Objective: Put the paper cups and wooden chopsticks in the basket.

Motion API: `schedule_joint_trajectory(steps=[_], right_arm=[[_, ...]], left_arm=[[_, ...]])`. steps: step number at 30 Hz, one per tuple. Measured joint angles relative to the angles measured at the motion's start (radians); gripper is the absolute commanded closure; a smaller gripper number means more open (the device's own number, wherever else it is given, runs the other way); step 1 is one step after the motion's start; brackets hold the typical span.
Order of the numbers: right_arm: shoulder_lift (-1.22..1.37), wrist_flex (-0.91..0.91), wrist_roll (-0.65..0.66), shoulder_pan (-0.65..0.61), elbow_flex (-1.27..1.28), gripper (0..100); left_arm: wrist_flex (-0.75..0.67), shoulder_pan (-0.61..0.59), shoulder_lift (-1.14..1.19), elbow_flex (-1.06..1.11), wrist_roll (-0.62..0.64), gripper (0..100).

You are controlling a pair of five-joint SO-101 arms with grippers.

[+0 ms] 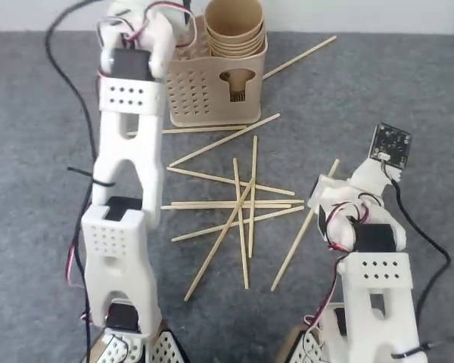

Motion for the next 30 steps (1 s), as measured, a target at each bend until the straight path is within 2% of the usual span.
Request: schedule_joint_trajectory(steps=[2,8,13,19,28,30], right_arm=[[0.0,-0.029,0.023,0.005,0.0,99.1],[0.0,-0.123,0.092,0.038,-0.048,99.1],[0.0,-0.195,0.149,0.035,-0.135,99.1],[0.0,-0.37,0.192,0.035,-0.199,99.1],[0.008,-0.48,0.25,-0.012,-0.342,99.1],[0.046,-0.52,0.25,-0.025,-0.394,99.1]], left_arm=[[-0.006,0.003,0.025,0.0,0.0,97],[0.074,-0.005,0.032,0.0,0.0,81],[0.227,-0.026,0.032,-0.06,0.026,80],[0.477,-0.025,-0.009,-0.218,0.035,80],[0.954,-0.1,-0.044,-0.592,0.04,80],[0.977,-0.135,-0.063,-0.611,0.04,80]])
